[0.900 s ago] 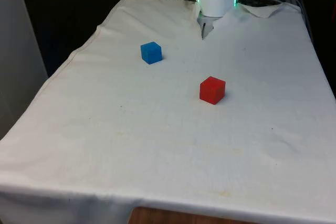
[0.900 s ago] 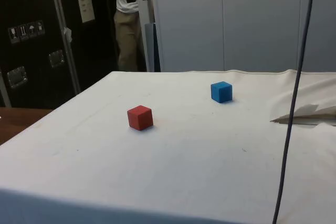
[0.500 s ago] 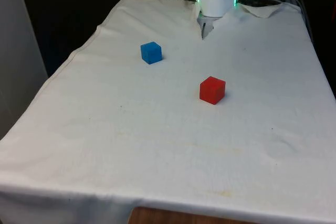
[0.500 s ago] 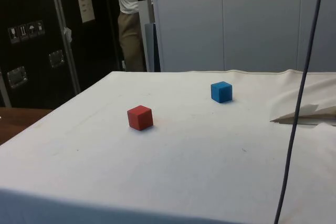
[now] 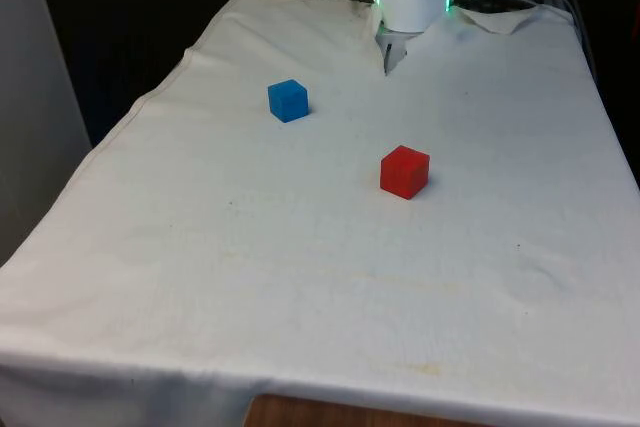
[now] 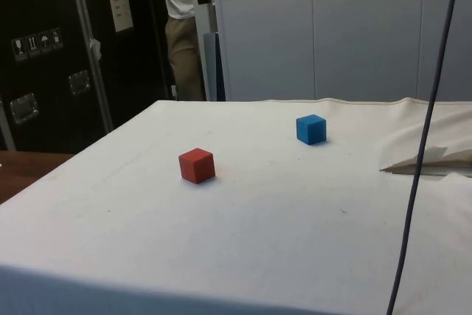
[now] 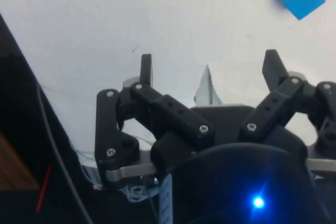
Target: Stack the two cubes.
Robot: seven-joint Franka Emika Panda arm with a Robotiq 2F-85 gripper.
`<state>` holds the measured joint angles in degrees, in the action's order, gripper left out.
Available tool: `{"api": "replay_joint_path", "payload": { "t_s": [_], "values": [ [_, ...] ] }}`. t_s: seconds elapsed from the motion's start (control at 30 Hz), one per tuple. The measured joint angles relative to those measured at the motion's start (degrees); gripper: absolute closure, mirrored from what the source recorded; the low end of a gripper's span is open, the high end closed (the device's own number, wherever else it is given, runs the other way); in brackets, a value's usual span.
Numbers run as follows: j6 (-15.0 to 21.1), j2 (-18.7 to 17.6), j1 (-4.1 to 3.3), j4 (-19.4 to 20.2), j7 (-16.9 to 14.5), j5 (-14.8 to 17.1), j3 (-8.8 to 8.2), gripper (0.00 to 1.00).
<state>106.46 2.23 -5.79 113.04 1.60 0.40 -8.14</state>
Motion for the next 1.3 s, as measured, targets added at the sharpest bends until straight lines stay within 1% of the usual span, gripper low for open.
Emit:
{"api": "replay_joint_path", "payload": {
  "t_s": [0.23, 0.67, 0.8, 0.9, 1.0, 1.07, 1.13, 1.3],
  "values": [
    [0.17, -0.17, 0.17, 0.17, 2.92, -0.80, -0.11, 0.00],
    [0.74, -0.74, 0.40, 0.57, 6.36, -2.06, -0.46, 0.00],
    [1.20, -0.63, 0.46, 1.38, 7.79, -2.86, -0.52, 0.00],
    [1.26, -0.34, 0.46, 1.83, 8.19, -3.21, -0.57, 0.00],
    [1.26, 0.74, 0.46, 3.09, 8.65, -3.72, -0.57, 0.00],
    [1.66, 2.23, 0.46, 4.81, 9.05, -4.30, -0.57, 0.00],
    [1.66, 2.23, 0.46, 4.81, 9.05, -4.30, -0.57, 0.00],
    [2.86, 4.70, 0.46, 7.85, 9.74, -5.33, -0.57, 0.00]
  ]
}}
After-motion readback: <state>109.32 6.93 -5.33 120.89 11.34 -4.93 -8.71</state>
